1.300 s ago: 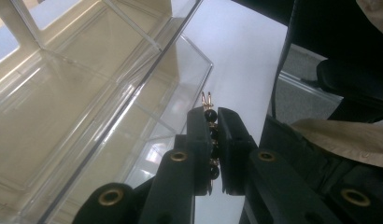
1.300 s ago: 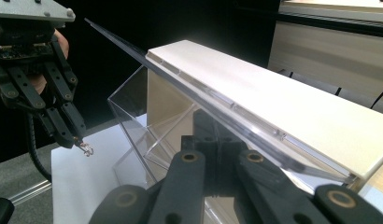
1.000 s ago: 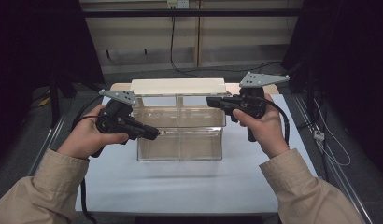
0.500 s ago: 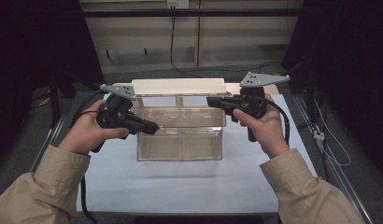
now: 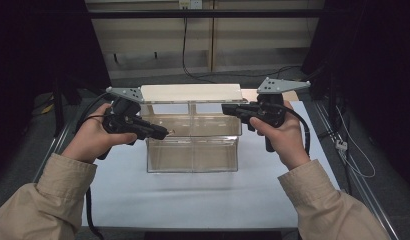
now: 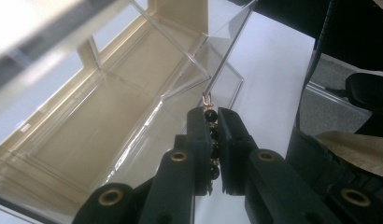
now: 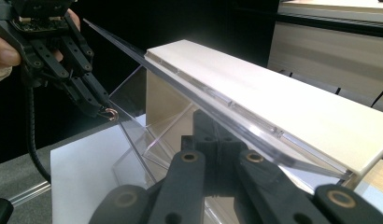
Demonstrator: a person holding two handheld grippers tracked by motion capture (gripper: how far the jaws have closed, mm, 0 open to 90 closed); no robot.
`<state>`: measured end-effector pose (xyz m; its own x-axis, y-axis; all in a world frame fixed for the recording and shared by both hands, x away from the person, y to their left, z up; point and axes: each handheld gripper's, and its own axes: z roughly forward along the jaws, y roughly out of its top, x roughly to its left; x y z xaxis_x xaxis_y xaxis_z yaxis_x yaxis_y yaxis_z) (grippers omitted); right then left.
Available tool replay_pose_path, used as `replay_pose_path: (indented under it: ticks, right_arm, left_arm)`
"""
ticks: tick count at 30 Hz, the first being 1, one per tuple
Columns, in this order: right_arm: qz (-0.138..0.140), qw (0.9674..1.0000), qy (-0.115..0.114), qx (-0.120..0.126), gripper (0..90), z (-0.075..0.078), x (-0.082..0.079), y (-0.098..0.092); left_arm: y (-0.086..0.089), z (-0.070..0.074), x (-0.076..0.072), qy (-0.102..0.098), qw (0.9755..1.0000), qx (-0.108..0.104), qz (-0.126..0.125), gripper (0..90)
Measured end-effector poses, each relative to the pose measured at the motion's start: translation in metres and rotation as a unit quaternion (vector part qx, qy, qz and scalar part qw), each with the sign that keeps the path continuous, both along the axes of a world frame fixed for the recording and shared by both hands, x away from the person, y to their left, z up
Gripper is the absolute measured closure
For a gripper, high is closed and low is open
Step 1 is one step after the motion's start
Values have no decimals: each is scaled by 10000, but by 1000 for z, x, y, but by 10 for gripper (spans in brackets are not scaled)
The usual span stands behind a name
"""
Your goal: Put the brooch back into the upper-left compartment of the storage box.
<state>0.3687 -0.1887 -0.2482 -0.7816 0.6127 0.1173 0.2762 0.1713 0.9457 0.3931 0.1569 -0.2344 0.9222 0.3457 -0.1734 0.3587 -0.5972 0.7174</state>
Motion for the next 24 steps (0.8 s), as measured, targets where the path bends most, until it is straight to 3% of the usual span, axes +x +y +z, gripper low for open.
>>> replay_pose_path:
  ticks: [24]
  right_arm:
    - [9,10000,10,-11,900,-1,0,-1]
  left_arm:
    - [2,0,8,-124,9998,55,172,844]
